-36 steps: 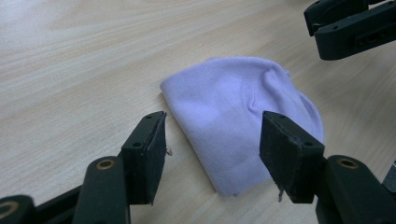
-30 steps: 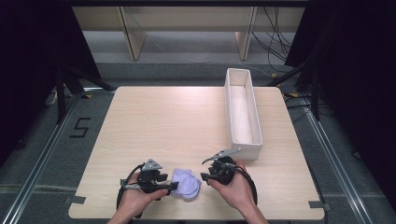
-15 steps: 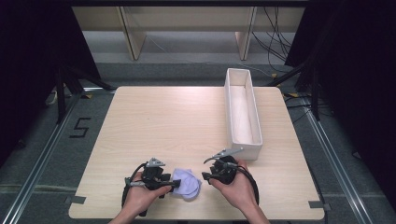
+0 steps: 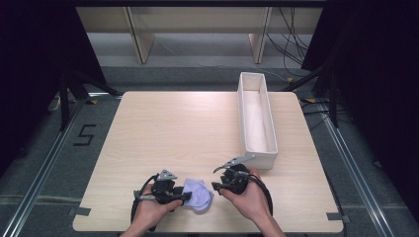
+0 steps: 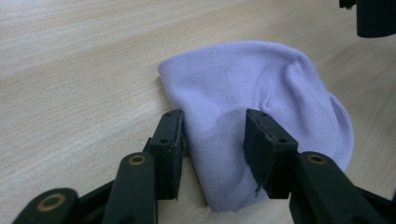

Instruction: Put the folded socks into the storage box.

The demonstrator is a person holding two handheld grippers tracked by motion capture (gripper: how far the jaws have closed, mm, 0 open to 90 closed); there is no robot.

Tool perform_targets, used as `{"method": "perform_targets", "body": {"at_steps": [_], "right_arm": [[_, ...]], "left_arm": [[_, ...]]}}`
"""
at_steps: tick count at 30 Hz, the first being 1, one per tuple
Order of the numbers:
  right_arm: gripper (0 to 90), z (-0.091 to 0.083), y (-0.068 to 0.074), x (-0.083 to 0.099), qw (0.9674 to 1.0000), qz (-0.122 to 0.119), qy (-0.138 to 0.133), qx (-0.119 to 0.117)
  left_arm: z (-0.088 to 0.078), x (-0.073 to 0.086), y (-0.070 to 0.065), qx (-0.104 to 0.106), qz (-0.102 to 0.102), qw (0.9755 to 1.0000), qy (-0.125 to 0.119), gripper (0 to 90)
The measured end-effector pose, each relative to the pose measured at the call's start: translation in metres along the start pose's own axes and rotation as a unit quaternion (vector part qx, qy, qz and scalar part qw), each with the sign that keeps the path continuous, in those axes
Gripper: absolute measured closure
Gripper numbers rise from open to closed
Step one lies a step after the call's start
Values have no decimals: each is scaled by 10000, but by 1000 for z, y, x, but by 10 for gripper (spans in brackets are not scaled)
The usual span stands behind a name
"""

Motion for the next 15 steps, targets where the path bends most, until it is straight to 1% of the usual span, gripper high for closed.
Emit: {"method": "perform_targets", "body": {"at_steps": [1,2,3,4,5,6,7,8,9,11,12,13,14,15], "right_arm": [[564,0,0,0,10000,3,11,-5],[564,0,0,0,10000,-12,6,3],[564,0,1,-1,10000,4,13,-8],[564,0,0,-1,10000,-64,-7,20],[564,1,0,-1,10000,-96,-10,-2],[563,1,1,-1,10000,-97,-9,2],[563,0,1,-1,10000,-67,6,18],[564,0,1,-1,10000,-70,6,22],[563,0,1,-1,10000,-67,4,29],[563,0,0,-1,10000,-68,-4,27],[563,0,1,-1,10000,-11,22,-5],[563,1,0,-2,9999,-102,-16,7],[563,1,1,-1,10000,-47,14,-10],[563,1,1,-1,10000,-47,14,-10]], "left_arm": [[-1,0,0,-26,33,10000,45,578],[0,0,0,35,73,10000,18,582],[0,0,-1,-21,92,10000,11,584],[0,0,0,23,98,9999,23,584],[0,0,0,33,62,10000,47,578],[-2,-1,0,-85,102,9999,39,552],[-3,-2,0,-106,89,9999,8,505],[-3,-2,0,-80,86,9999,12,488],[-4,-3,0,-107,24,9999,-22,483],[-3,-2,1,-88,1,10000,18,483],[-2,-1,1,-51,-23,10000,49,486],[-2,0,1,-103,9,9999,21,497],[-2,0,1,-85,45,9999,30,530],[-1,0,1,-94,71,9999,36,530]]}}
Point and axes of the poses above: each handheld gripper's, and its own axes: z roughly forward along the jaws, x roughly out of its underside, y roughly to its left, the point moved 4 cm from there along z, roughly forward along the jaws, and after that the axes turned 2 degrees about -z, right-handed, at the moved point
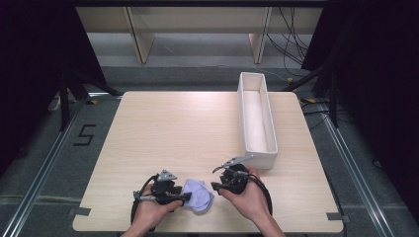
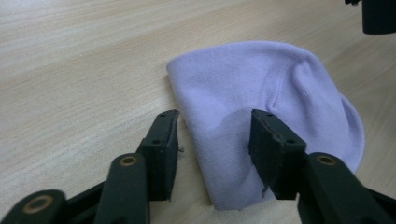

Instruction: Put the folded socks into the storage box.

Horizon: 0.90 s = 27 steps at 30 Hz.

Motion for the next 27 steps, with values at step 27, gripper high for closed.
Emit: {"method": "perform_targets", "body": {"at_steps": [27], "right_arm": [[569,-10,-4,-2,10000,12,-87,13]], "left_arm": [[-16,-28,-11,833,2235,9710,148,805]]}}
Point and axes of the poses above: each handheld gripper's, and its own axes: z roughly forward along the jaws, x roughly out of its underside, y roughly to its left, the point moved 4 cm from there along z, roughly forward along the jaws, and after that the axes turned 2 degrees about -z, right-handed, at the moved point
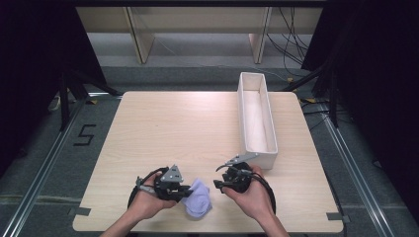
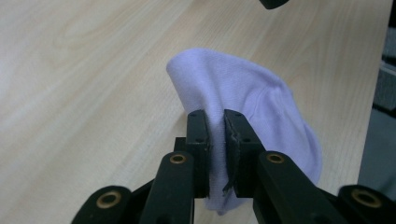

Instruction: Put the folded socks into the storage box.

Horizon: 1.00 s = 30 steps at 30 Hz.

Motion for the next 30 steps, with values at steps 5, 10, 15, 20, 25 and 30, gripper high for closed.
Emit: {"method": "perform_targets", "body": {"at_steps": [5,10,15,20,25,30], "right_arm": [[575,-9,1,-3,9997,-146,-29,-189],[566,-14,0,-7,9941,-930,-158,-531],[505,-18,4,-8,9798,-1798,-103,-871],[466,-19,10,-7,9650,-2410,55,-1032],[448,-17,19,-8,9529,-2770,141,-1229],[444,-13,28,-8,9387,-3096,240,-1496]], "left_arm": [[-9,-10,4,174,655,9976,152,806],[-19,-18,5,337,1262,9912,230,809],[-24,-24,-2,718,1840,9795,399,808],[-23,-27,-12,873,2124,9720,506,808],[-22,-32,-19,1000,2285,9669,538,808],[-23,-37,-25,1123,2438,9619,513,808]]}}
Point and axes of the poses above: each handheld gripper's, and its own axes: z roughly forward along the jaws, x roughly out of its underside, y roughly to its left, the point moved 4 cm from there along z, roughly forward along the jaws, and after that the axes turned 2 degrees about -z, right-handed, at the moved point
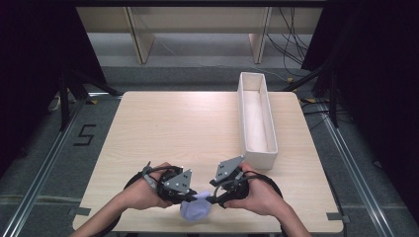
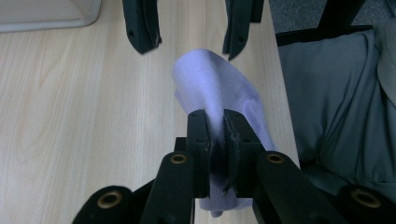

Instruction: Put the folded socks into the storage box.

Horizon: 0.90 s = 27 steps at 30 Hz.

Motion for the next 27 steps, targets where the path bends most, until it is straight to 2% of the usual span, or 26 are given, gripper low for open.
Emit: {"method": "perform_targets", "body": {"at_steps": [1,2,4,6,7,8,11,13,16,20,21,22,23,24,25,26,27], "right_arm": [[445,1,0,0,10000,-67,13,12],[445,1,3,1,9999,94,67,-64],[446,5,3,0,9998,-174,35,-119],[447,6,5,0,9997,-179,60,-176],[449,7,8,0,9997,-88,86,-233],[452,9,7,0,9993,-228,67,-278],[490,10,9,0,9993,-244,75,-283],[521,10,9,0,9993,-212,54,-314],[560,11,8,0,9987,-392,37,-329],[584,12,10,0,9984,-385,31,-404],[615,11,10,1,9984,-383,40,-405],[631,10,11,2,9987,-255,91,-422],[631,10,11,2,9987,-255,91,-422],[646,11,10,2,9985,-376,64,-387],[674,10,12,2,9989,-229,74,-399],[686,10,10,2,9985,-349,31,-409],[708,10,11,2,9985,-334,27,-425]], "left_arm": [[0,-1,-1,14,7,10000,-22,808],[0,-1,-1,14,7,10000,-22,808],[0,-2,-2,21,40,10000,-7,808],[1,-4,-2,42,60,10000,-30,809],[0,-4,-2,98,83,9999,24,808],[2,-5,-2,58,83,9999,-43,809],[1,-6,-4,121,130,9998,28,808],[2,-7,-5,105,167,9998,-41,808],[2,-7,-5,124,200,9997,-28,809],[1,-8,-5,124,222,9997,-36,808],[1,-8,-5,133,226,9996,-42,808],[1,-9,-5,131,242,9996,-31,809],[1,-9,-5,131,242,9996,-31,808],[1,-9,-5,117,250,9996,-35,808],[0,-10,-5,115,278,9995,-22,809],[0,-10,-5,116,292,9995,-18,808],[0,-10,-5,120,285,9995,-22,808]]}}
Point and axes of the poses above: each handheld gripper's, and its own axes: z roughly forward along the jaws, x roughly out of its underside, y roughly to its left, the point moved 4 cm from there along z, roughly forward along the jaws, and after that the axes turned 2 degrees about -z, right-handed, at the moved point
